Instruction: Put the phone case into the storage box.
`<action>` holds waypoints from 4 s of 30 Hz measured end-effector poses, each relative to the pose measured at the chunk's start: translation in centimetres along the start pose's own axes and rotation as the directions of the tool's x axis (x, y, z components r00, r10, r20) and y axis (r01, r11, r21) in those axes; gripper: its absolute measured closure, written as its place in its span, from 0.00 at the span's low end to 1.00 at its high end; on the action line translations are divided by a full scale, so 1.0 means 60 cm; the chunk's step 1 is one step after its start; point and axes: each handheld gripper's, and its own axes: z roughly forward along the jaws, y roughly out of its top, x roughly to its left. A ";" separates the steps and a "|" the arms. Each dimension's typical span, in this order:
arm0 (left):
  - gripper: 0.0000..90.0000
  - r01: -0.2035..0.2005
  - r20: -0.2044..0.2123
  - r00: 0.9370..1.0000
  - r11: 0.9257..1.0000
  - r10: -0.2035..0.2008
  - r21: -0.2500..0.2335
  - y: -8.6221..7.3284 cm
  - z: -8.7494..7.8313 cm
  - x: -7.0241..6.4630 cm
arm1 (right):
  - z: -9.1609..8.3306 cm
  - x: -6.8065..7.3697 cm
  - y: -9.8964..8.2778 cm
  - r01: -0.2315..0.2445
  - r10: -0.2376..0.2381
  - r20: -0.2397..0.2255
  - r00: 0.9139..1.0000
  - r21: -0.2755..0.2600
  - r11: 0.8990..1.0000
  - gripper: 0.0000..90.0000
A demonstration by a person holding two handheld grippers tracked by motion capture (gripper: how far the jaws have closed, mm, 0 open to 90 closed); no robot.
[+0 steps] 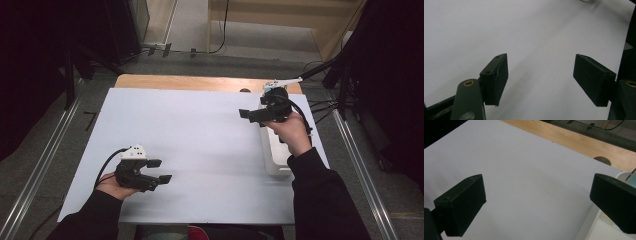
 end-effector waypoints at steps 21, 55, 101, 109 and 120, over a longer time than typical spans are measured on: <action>0.31 0.000 0.003 1.000 1.000 0.000 0.000 -0.003 -0.008 0.003 | 0.009 0.049 -0.048 0.064 -0.064 -0.087 0.994 0.002 0.998 0.00; 0.31 0.007 0.005 1.000 1.000 -0.007 -0.010 -0.005 -0.015 0.003 | -0.024 0.104 -0.153 0.161 -0.170 -0.202 0.964 -0.061 0.985 0.17; 0.31 0.006 0.001 1.000 1.000 -0.006 -0.019 -0.006 -0.018 0.003 | -0.063 0.098 -0.269 0.220 -0.215 -0.227 0.950 -0.006 0.976 0.23; 0.31 0.005 0.000 1.000 1.000 -0.005 -0.020 -0.006 -0.018 0.003 | -0.069 0.094 -0.276 0.212 -0.208 -0.219 0.953 -0.006 0.977 0.23; 0.31 0.004 0.001 1.000 1.000 -0.004 -0.018 -0.006 -0.019 0.003 | -0.069 0.093 -0.277 0.218 -0.215 -0.217 0.952 -0.006 0.976 0.23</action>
